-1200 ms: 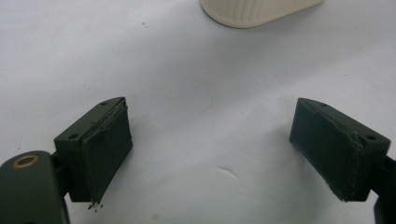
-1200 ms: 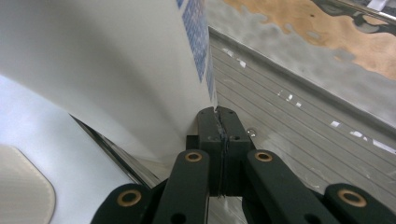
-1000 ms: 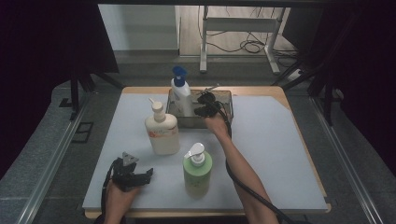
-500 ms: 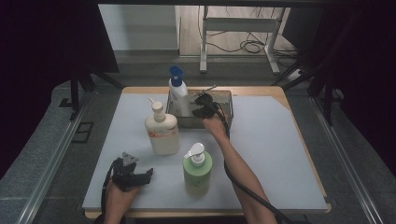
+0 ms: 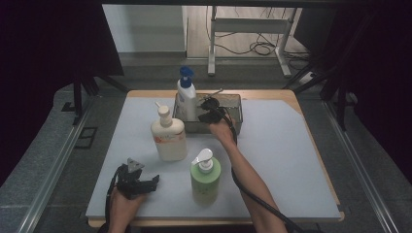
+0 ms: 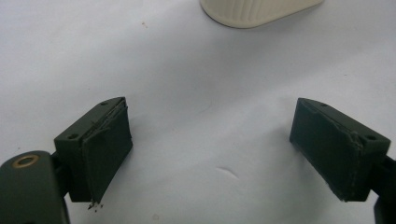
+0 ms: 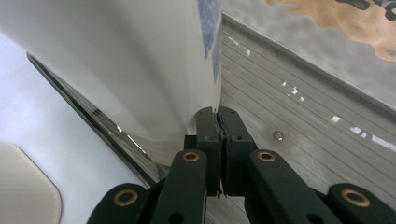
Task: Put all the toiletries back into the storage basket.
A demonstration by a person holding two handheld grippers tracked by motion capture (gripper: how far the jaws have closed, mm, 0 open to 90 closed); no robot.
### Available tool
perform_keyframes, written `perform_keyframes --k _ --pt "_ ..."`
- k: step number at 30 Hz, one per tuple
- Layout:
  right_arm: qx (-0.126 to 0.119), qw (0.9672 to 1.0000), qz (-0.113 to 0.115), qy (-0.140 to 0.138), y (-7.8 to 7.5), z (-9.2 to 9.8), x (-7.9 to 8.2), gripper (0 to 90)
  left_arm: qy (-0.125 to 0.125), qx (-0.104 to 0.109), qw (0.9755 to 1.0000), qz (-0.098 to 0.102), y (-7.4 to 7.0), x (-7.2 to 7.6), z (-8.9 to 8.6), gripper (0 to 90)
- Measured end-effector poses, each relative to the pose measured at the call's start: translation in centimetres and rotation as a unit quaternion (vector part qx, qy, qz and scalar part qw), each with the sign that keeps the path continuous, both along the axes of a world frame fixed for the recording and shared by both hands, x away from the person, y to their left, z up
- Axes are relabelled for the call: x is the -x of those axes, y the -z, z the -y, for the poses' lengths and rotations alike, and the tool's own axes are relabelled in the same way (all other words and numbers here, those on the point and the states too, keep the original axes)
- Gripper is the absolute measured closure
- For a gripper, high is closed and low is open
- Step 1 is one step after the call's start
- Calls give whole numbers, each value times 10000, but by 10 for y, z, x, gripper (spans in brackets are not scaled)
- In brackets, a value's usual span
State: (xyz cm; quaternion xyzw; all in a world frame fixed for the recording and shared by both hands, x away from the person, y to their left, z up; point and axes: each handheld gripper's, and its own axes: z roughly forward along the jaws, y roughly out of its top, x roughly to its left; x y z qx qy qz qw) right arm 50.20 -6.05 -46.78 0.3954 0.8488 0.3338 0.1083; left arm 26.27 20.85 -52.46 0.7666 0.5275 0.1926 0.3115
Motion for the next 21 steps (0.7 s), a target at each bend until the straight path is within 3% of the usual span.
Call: perform_keyframes --k 21 --pt "-145 9998 20 -149 2 -19 1 871 -3 4 10000 -1 0 0 0 120"
